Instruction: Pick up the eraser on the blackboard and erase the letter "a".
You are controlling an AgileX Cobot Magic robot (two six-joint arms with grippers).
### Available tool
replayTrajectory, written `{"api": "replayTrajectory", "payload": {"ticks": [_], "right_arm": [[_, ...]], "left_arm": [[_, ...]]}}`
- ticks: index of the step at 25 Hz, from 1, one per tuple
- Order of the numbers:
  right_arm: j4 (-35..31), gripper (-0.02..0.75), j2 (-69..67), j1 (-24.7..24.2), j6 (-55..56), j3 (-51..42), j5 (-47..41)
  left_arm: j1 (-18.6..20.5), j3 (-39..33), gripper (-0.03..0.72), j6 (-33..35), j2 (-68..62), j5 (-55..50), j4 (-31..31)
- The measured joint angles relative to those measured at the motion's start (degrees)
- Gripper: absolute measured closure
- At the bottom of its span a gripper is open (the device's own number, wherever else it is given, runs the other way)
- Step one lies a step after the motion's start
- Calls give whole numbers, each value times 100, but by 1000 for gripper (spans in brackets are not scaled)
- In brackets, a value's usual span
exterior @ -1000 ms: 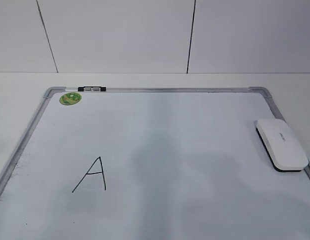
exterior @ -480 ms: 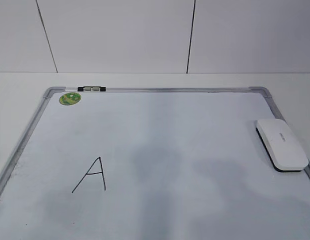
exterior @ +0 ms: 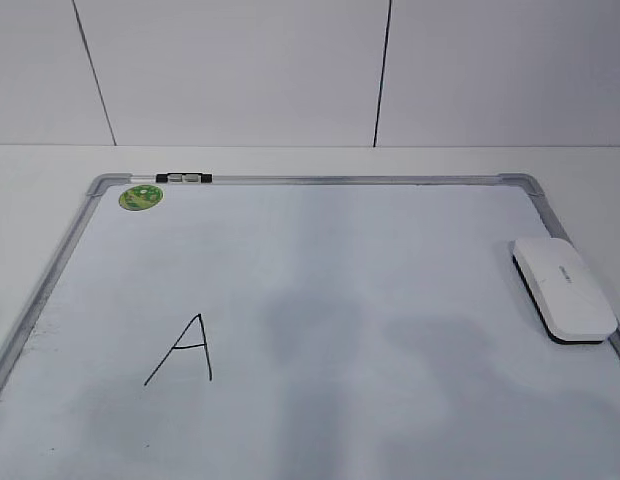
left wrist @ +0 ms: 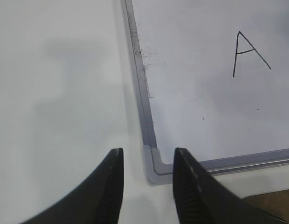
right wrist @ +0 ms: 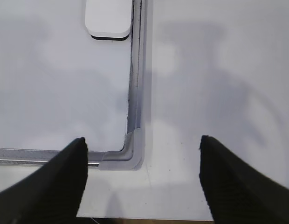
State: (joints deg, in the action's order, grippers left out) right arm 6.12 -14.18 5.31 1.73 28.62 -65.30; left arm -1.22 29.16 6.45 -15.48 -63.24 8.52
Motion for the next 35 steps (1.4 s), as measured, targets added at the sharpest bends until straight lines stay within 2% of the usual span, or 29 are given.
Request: {"api": "replayTrajectory", "payload": {"ticks": [17, 25, 35], "right_arm": [[0, 145, 118, -12, 0, 0, 3], [0, 145, 741, -563, 0, 0, 3], [0, 145, 1509, -572, 0, 0, -19]], "left_arm": [[0, 0, 444, 0, 224, 0, -3], [0, 0, 445, 0, 1293, 0, 92], [0, 0, 449, 0, 1487, -21, 118]]}}
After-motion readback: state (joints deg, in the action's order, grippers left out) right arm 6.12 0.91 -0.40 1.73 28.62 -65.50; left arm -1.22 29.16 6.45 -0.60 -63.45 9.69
